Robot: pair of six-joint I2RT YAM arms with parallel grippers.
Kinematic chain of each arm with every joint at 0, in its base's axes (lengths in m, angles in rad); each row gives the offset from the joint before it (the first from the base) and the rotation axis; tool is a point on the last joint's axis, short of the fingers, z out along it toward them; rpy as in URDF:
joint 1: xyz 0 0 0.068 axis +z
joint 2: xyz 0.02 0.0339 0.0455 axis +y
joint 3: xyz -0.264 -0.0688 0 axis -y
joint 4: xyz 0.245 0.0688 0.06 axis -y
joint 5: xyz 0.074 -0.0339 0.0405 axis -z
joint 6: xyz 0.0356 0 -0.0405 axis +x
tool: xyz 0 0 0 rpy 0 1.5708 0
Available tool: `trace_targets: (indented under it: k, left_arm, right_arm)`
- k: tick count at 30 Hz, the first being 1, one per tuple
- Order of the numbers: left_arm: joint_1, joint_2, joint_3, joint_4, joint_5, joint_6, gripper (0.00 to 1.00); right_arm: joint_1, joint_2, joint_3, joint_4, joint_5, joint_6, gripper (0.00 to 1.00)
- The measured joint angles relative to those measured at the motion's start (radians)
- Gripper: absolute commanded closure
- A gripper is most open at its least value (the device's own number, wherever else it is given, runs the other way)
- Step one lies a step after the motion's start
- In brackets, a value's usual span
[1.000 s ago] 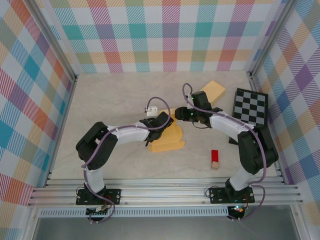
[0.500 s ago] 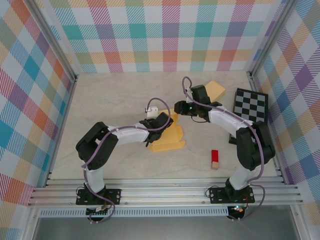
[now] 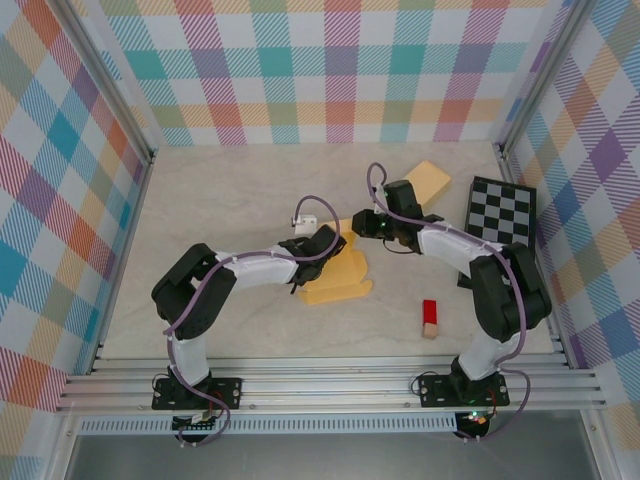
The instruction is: Fold the paper box
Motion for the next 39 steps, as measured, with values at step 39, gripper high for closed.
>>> trace_targets:
  k: [39]
  left_arm:
    - [0.237,-0.140,0.104,-0.071,0.611,-0.120,0.61]
  right_arm:
    - [0.043,-0.036,-0.003,-0.046,0.135,0.002,0.82]
